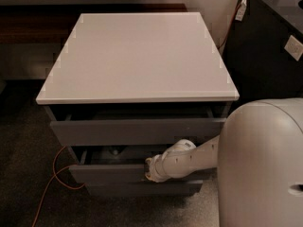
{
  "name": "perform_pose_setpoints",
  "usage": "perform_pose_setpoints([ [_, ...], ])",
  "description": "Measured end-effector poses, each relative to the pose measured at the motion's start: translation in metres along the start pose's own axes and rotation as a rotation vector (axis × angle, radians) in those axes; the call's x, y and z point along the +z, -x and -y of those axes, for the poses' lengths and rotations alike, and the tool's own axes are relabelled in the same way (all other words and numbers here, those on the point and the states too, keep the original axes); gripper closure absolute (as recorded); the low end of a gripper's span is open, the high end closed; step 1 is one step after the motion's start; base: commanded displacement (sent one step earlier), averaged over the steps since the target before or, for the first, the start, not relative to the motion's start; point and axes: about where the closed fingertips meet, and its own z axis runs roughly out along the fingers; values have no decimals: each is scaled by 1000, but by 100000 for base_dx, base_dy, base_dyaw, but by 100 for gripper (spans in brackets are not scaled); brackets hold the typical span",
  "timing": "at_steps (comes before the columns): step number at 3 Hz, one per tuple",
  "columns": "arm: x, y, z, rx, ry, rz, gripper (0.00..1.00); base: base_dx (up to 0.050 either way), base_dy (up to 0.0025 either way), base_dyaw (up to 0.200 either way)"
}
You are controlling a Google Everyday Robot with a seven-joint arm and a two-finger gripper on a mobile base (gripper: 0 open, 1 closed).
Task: Pick green can from middle drawer and place on counter
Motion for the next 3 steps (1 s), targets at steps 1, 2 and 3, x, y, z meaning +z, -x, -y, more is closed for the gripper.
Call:
perform_pose_setpoints([
  [1, 0, 0, 0, 0, 0, 0, 100, 0, 0, 0],
  [2, 0, 0, 0, 0, 0, 0, 100, 0, 0, 0],
  [3, 0, 1, -4, -4, 5, 2, 100, 0, 0, 0],
])
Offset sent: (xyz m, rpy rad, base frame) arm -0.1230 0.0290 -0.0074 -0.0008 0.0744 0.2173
